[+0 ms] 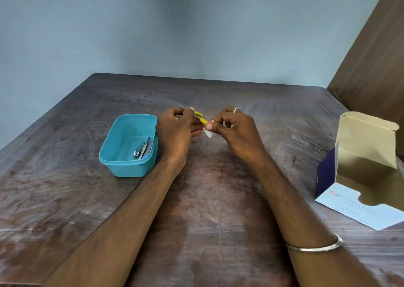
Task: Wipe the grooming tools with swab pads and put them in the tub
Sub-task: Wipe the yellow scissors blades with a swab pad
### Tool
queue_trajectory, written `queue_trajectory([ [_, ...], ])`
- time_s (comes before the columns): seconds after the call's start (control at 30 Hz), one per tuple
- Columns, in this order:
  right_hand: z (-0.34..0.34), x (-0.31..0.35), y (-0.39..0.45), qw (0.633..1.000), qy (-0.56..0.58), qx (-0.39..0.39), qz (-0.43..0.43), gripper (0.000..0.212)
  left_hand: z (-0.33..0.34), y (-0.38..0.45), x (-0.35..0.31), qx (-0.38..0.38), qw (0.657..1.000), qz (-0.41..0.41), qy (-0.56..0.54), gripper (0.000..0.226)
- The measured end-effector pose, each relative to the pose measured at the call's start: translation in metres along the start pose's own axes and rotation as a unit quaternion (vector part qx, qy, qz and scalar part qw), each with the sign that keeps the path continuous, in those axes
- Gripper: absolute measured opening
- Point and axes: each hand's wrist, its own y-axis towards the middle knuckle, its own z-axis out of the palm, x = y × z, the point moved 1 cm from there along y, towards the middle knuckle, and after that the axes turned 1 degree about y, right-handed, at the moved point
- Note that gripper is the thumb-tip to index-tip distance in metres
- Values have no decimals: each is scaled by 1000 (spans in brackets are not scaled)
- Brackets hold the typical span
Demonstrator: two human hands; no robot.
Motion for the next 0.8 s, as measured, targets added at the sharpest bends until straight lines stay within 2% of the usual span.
queue_trajectory([
  [0.13, -3, 2, 0, 994, 102, 6, 25, 25, 0, -3, -6, 12, 1000, 15, 2, 21],
  [0.23, -6, 3, 0, 974, 213, -11, 76, 32, 0, -3, -8, 48, 999, 0, -21, 30],
  [0.37, -5, 7, 3, 900, 405, -34, 160, 34, 0, -3, -7, 90, 993, -39, -67, 29],
  [0.47, -4, 5, 4, 855, 496, -10, 154, 41, 4, -4, -6, 139, 978, -95, -120, 24],
  [0.53, -5, 4, 2, 838, 527, 6, 140, 44, 6, -5, -4, 158, 964, -141, -159, 21],
  [0.63, -4, 7, 1, 832, 540, 0, 126, 17, 7, -6, -3, 175, 939, -198, -220, 17],
  [0.67, -4, 8, 2, 832, 540, -14, 127, 14, 8, -7, -4, 185, 933, -213, -223, 17],
  [0.8, -7, 8, 4, 824, 541, -73, 151, 25, 12, -16, -3, 252, 916, -252, -186, 18],
])
